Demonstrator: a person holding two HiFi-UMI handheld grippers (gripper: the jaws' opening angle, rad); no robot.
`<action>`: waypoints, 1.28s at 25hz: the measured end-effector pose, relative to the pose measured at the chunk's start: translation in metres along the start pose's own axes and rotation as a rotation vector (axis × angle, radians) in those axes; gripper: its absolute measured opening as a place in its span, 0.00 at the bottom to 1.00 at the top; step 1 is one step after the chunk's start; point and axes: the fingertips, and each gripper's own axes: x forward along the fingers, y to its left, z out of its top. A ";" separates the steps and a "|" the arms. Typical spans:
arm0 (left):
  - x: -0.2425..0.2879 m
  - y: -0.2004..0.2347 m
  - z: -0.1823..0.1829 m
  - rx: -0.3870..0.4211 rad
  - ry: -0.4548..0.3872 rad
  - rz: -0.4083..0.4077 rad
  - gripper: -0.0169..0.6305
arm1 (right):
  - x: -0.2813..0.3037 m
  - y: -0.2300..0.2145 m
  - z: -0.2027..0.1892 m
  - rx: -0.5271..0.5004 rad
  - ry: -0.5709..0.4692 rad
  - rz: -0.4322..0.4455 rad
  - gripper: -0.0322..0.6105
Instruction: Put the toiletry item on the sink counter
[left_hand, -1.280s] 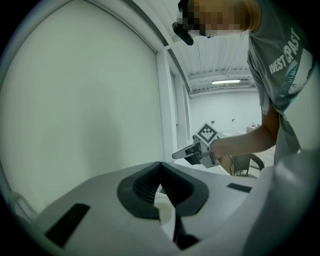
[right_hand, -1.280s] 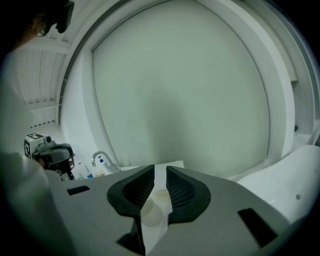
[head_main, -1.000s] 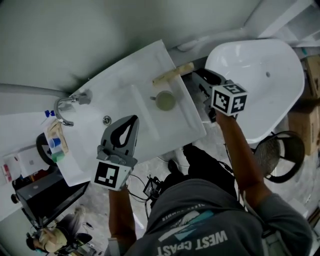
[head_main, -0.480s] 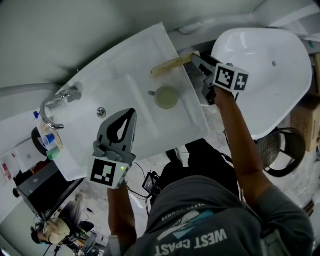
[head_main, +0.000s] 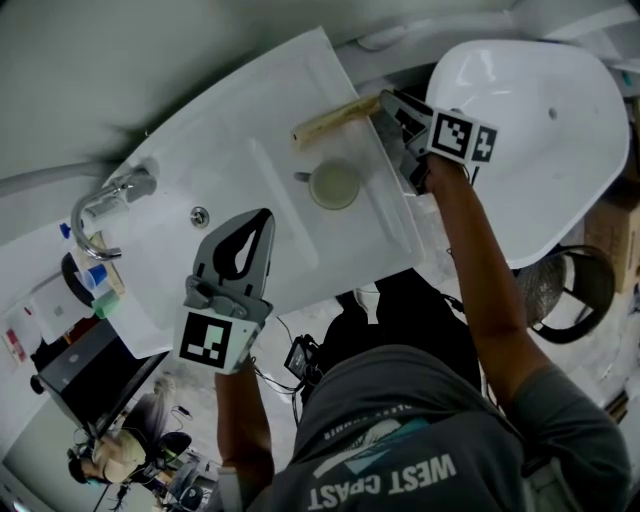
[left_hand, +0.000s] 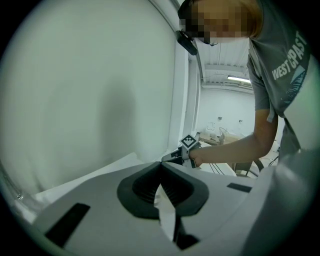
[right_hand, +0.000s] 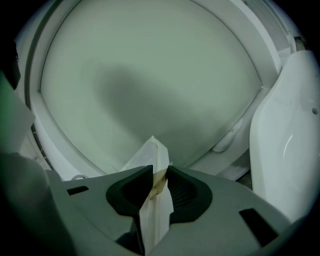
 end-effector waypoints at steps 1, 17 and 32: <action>0.000 0.000 0.000 0.001 -0.001 -0.001 0.03 | 0.000 0.001 0.000 -0.010 0.003 -0.001 0.22; -0.038 -0.005 0.013 0.036 -0.059 0.020 0.03 | -0.055 0.048 0.047 -0.080 -0.161 0.017 0.11; -0.098 -0.019 0.028 0.082 -0.151 0.039 0.03 | -0.129 0.105 0.045 -0.159 -0.204 0.035 0.10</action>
